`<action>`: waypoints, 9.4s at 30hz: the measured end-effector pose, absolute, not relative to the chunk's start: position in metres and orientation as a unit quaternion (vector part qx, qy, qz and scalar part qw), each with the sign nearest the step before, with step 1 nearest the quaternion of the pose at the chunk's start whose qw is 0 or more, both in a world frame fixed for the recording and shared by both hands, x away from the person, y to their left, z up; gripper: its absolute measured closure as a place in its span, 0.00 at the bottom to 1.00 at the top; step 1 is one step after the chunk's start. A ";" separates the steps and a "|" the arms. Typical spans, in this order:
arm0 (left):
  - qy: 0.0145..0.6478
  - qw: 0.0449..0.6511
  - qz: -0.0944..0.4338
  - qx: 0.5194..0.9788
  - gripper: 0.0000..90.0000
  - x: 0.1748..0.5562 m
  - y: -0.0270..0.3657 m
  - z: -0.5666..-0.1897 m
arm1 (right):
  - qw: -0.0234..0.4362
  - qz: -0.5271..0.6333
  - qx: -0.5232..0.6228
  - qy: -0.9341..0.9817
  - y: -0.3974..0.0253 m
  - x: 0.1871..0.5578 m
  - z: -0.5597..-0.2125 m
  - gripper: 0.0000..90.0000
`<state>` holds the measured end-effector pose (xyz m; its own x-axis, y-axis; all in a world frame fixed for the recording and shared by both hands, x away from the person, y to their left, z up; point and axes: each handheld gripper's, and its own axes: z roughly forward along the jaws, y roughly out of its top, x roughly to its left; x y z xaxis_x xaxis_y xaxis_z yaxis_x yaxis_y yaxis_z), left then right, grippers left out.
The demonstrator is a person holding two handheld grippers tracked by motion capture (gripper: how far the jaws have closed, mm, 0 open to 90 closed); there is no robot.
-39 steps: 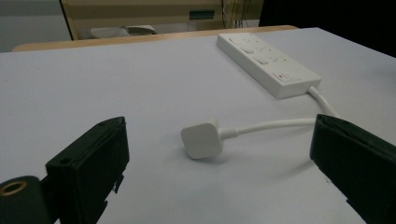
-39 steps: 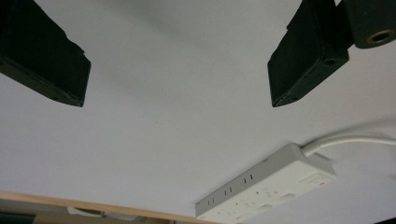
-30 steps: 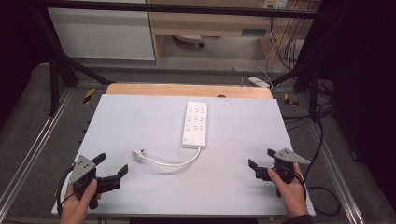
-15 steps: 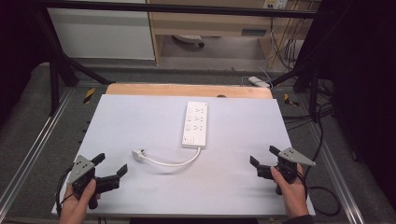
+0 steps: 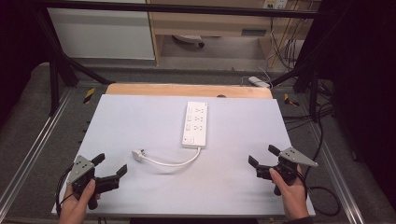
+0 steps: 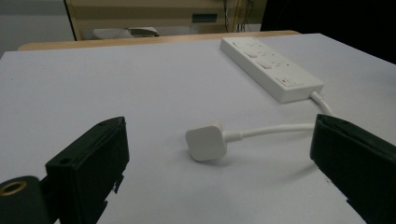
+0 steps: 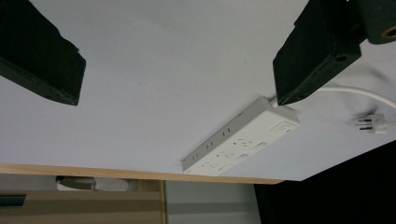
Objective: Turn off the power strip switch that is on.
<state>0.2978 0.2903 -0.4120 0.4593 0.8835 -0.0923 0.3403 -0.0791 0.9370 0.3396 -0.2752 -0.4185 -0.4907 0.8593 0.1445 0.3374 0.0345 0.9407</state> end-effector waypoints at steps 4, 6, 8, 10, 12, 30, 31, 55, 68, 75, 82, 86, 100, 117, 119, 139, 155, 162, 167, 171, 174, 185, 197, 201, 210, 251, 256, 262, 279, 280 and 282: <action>0.450 0.507 0.266 0.685 0.05 0.298 0.291 -0.413 | 0.233 0.540 0.440 0.679 -0.269 0.339 -0.412 0.04; 0.450 0.507 0.266 0.685 0.05 0.298 0.290 -0.413 | 0.233 0.539 0.432 0.684 -0.265 0.339 -0.408 0.06; 0.449 0.506 0.266 0.686 0.05 0.298 0.290 -0.413 | 0.240 0.534 0.426 0.690 -0.262 0.339 -0.403 0.06; 0.450 0.505 0.265 0.687 0.05 0.298 0.291 -0.414 | 0.239 0.537 0.422 0.691 -0.259 0.340 -0.398 0.06; 0.451 0.505 0.264 0.687 0.05 0.298 0.292 -0.414 | 0.235 0.531 0.419 0.698 -0.256 0.343 -0.395 0.05; 0.448 0.501 0.263 0.692 0.05 0.298 0.291 -0.415 | 0.220 0.520 0.429 0.705 -0.242 0.374 -0.368 0.05; 0.448 0.501 0.263 0.692 0.05 0.298 0.291 -0.415 | 0.219 0.521 0.428 0.706 -0.241 0.375 -0.366 0.06; 0.444 0.498 0.260 0.699 0.05 0.298 0.290 -0.416 | 0.238 0.520 0.418 0.706 -0.223 0.406 -0.329 0.11; 0.443 0.497 0.258 0.700 0.05 0.298 0.290 -0.416 | 0.246 0.529 0.394 0.710 -0.213 0.422 -0.313 0.38; 0.443 0.497 0.257 0.701 0.05 0.298 0.290 -0.416 | 0.257 0.532 0.376 0.714 -0.207 0.426 -0.306 0.58; 0.442 0.497 0.256 0.702 0.05 0.299 0.289 -0.417 | 0.264 0.541 0.366 0.710 -0.204 0.435 -0.303 0.79; 0.441 0.499 0.253 0.702 0.05 0.299 0.289 -0.416 | 0.251 0.559 0.357 0.705 -0.203 0.441 -0.303 0.91; 0.438 0.494 0.254 0.707 0.05 0.299 0.289 -0.417 | 0.262 0.555 0.372 0.696 -0.197 0.459 -0.304 1.00; 0.439 0.495 0.253 0.706 0.05 0.299 0.290 -0.417 | 0.259 0.553 0.366 0.702 -0.175 0.477 -0.306 1.00; 0.439 0.495 0.253 0.706 0.05 0.299 0.290 -0.417 | 0.258 0.553 0.366 0.703 -0.172 0.481 -0.307 1.00; 0.437 0.494 0.252 0.708 0.05 0.300 0.290 -0.417 | 0.259 0.544 0.386 0.699 -0.139 0.516 -0.324 1.00; 0.439 0.495 0.252 0.706 0.05 0.301 0.291 -0.418 | 0.252 0.533 0.397 0.703 -0.124 0.541 -0.345 1.00; 0.438 0.495 0.251 0.707 0.05 0.301 0.291 -0.418 | 0.254 0.521 0.395 0.713 -0.115 0.552 -0.351 1.00; 0.438 0.496 0.251 0.707 0.05 0.301 0.291 -0.418 | 0.261 0.508 0.398 0.718 -0.110 0.556 -0.358 1.00; 0.439 0.495 0.252 0.706 0.05 0.301 0.291 -0.418 | 0.262 0.497 0.404 0.722 -0.107 0.562 -0.369 1.00; 0.438 0.495 0.252 0.707 0.05 0.301 0.291 -0.418 | 0.258 0.496 0.403 0.725 -0.105 0.565 -0.374 1.00; 0.436 0.493 0.253 0.709 0.05 0.301 0.290 -0.418 | 0.247 0.491 0.414 0.726 -0.101 0.573 -0.386 1.00; 0.434 0.493 0.254 0.709 0.05 0.301 0.290 -0.417 | 0.237 0.481 0.425 0.729 -0.093 0.579 -0.400 1.00; 0.433 0.494 0.254 0.710 0.05 0.301 0.290 -0.417 | 0.241 0.475 0.419 0.736 -0.086 0.581 -0.401 1.00; 0.431 0.494 0.254 0.711 0.05 0.301 0.289 -0.417 | 0.243 0.465 0.410 0.746 -0.075 0.584 -0.401 1.00; 0.427 0.497 0.254 0.712 0.05 0.301 0.288 -0.416 | 0.231 0.441 0.414 0.762 -0.067 0.590 -0.421 1.00; 0.428 0.495 0.254 0.712 0.05 0.301 0.289 -0.416 | 0.226 0.441 0.414 0.764 -0.062 0.590 -0.425 1.00; 0.427 0.495 0.254 0.713 0.05 0.301 0.288 -0.416 | 0.222 0.436 0.417 0.766 -0.059 0.591 -0.431 1.00; 0.427 0.497 0.253 0.711 0.05 0.301 0.289 -0.416 | 0.221 0.422 0.412 0.777 -0.049 0.596 -0.436 1.00; 0.427 0.497 0.256 0.711 0.05 0.301 0.289 -0.416 | 0.221 0.421 0.412 0.777 -0.049 0.596 -0.436 1.00; 0.427 0.496 0.256 0.711 0.05 0.301 0.289 -0.416 | 0.220 0.421 0.414 0.777 -0.049 0.597 -0.437 1.00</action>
